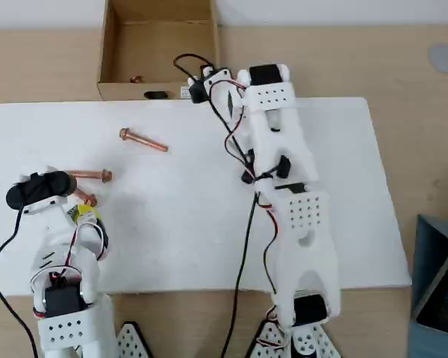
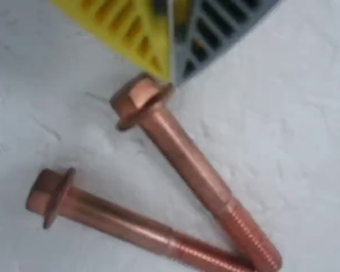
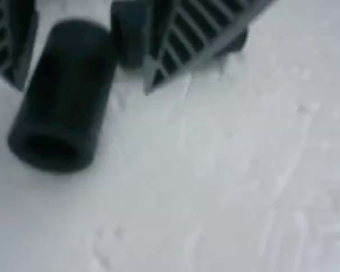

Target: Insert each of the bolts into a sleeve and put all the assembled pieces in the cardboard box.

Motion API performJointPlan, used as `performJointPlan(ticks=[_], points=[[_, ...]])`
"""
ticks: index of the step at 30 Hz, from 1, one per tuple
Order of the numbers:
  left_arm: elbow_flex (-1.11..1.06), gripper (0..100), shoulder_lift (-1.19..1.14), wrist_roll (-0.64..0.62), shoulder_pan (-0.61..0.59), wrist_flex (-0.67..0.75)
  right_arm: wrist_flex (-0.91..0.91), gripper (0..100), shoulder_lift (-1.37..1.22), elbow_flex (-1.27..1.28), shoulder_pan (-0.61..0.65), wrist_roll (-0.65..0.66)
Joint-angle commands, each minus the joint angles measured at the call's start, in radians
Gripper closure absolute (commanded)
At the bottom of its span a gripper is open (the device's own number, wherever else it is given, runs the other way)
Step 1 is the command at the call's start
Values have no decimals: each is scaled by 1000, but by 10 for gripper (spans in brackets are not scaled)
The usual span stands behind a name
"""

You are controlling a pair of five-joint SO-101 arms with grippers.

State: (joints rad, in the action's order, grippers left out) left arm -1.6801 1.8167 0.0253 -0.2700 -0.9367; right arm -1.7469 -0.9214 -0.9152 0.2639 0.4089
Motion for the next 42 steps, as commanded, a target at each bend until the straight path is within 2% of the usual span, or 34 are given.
performJointPlan(ticks=[1,4,8,16,22,27,32,39,42], points=[[-11,998,8,2,-5,17,6,839,-33,-68,-4,11],[-11,998,8,2,-5,17,6,852,-71,-84,-5,9],[-11,998,8,2,-5,17,6,994,-116,-97,-1,8],[-11,998,8,2,-5,18,-40,988,-74,-200,10,2],[-5,998,5,3,12,18,-43,988,107,-186,21,-23],[-5,998,5,55,58,17,-43,988,286,-48,28,-26],[-5,998,5,54,55,15,-43,988,495,134,21,-26],[-6,998,5,54,52,15,-41,988,906,504,19,-28],[-5,998,5,55,52,14,-41,988,1107,684,8,-83]])
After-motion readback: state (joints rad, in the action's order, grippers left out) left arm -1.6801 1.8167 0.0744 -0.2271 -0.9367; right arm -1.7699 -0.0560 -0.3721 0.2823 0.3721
